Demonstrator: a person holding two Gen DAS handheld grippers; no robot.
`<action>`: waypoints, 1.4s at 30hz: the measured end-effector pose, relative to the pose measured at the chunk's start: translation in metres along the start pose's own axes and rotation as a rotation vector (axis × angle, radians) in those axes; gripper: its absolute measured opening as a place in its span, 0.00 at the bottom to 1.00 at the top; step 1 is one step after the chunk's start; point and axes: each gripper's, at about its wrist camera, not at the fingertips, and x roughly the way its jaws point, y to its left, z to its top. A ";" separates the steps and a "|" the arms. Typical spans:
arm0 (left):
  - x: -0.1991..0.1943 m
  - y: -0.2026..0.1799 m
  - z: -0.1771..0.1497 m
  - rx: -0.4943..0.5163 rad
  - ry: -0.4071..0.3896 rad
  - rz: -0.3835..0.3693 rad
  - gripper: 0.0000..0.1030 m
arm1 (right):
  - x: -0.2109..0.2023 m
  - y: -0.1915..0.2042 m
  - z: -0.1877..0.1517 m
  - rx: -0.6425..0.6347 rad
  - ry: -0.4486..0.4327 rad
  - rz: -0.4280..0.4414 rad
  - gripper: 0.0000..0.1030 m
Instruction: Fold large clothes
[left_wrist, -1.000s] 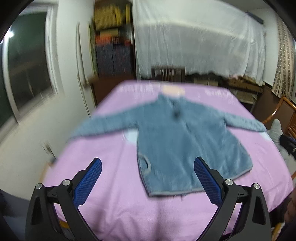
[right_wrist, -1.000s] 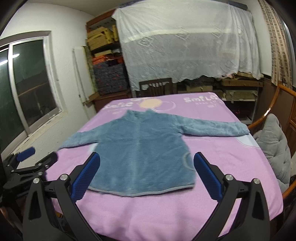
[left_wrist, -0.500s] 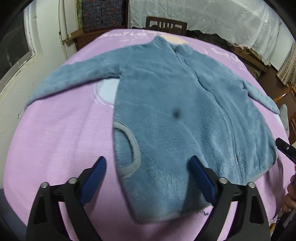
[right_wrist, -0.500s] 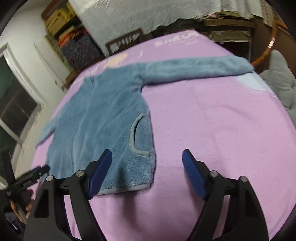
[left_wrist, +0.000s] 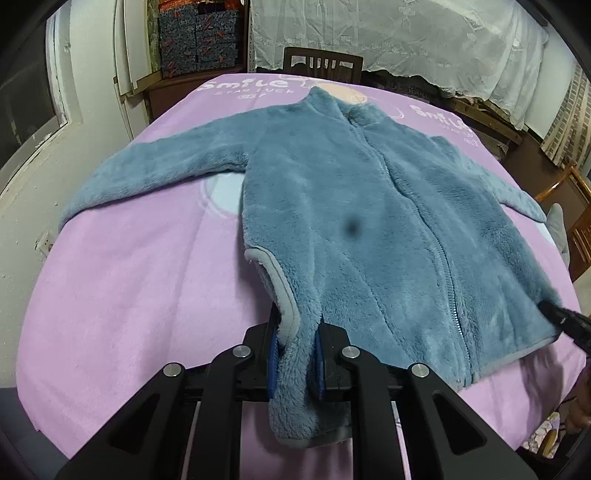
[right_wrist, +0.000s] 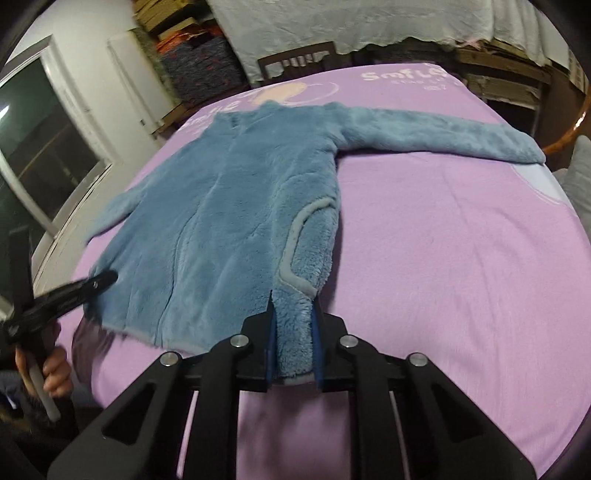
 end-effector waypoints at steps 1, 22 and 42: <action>0.006 0.003 0.003 0.000 0.006 0.000 0.16 | 0.005 0.001 -0.004 -0.003 0.021 -0.004 0.14; 0.068 -0.109 0.141 0.175 0.021 -0.070 0.59 | -0.030 -0.203 0.129 0.533 -0.193 -0.176 0.36; 0.138 -0.128 0.126 0.228 0.049 -0.046 0.86 | 0.035 -0.286 0.145 0.784 -0.299 -0.255 0.04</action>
